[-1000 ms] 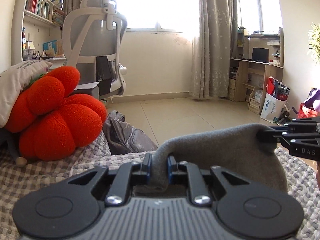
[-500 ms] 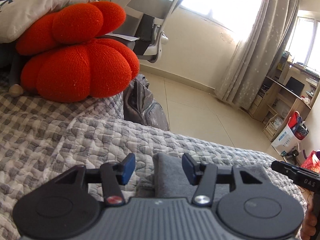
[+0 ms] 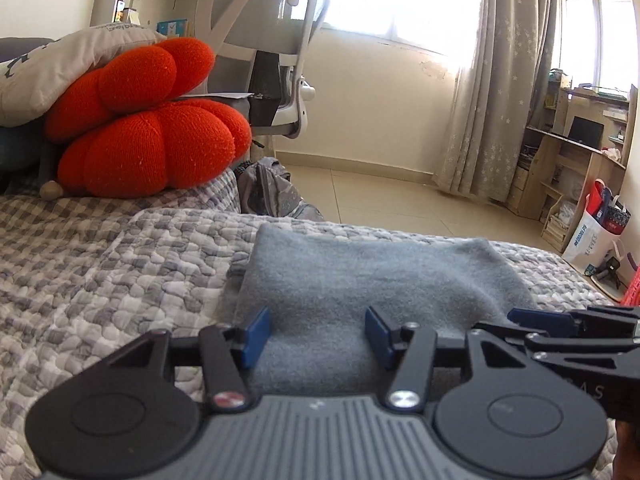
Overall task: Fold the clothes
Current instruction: 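Open both grippers and press the folded sweater flat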
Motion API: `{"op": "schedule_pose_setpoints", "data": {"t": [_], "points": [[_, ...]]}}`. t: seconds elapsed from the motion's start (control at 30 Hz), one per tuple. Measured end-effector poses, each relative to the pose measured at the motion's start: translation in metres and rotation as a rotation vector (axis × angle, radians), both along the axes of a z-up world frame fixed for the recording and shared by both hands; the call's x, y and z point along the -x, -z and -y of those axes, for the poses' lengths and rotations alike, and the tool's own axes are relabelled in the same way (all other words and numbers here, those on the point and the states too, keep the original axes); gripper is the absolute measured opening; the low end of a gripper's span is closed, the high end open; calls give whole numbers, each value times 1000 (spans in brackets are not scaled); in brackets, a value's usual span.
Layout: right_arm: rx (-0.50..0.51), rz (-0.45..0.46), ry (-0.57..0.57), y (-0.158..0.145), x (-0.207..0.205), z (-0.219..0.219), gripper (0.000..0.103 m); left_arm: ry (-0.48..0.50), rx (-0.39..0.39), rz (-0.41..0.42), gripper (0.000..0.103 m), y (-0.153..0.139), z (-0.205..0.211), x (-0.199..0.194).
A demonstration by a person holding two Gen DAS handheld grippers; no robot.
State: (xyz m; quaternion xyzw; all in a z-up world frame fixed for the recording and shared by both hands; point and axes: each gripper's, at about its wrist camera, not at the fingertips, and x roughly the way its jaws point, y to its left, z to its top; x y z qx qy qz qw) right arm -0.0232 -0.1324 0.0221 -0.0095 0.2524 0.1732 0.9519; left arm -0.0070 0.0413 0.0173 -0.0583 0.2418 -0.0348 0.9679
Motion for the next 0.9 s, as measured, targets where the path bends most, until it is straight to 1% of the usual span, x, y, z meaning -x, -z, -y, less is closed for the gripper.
{"op": "schedule_pose_setpoints", "data": {"t": [0.03, 0.1, 0.13, 0.23, 0.37, 0.4, 0.43, 0.47, 0.57, 0.7, 0.83, 0.9], "points": [[3, -1, 6, 6, -2, 1, 43, -6, 13, -3, 54, 2, -2, -1], [-8, -7, 19, 6, -1, 3, 43, -18, 27, -10, 55, 6, -5, -1], [1, -9, 29, 6, 0, 1, 43, -23, 29, -14, 58, 7, -6, -2], [42, 7, 51, 6, 5, -7, 43, -39, 36, -26, 59, 10, -9, -2], [0, 16, 78, 4, 16, 1, 43, -61, 44, -43, 62, 14, -12, -3], [-4, 25, 86, 3, 20, 3, 43, -66, 48, -47, 65, 15, -13, -3], [-5, 35, 95, 2, 25, 5, 43, -69, 65, -51, 66, 17, -16, -4], [-13, 42, 104, 2, 29, 7, 43, -69, 80, -53, 66, 17, -19, -4], [-71, 42, 130, 2, 34, 15, 43, -71, 82, -51, 66, 17, -18, -3], [-78, -9, 139, 9, 27, 16, 44, -71, 82, -52, 67, 17, -17, -3], [-157, -57, 138, 14, 22, 27, 46, -74, 64, -52, 68, 17, -15, -3], [-141, -53, 138, 13, 23, 24, 46, -75, 49, -50, 68, 16, -13, -3]]}}
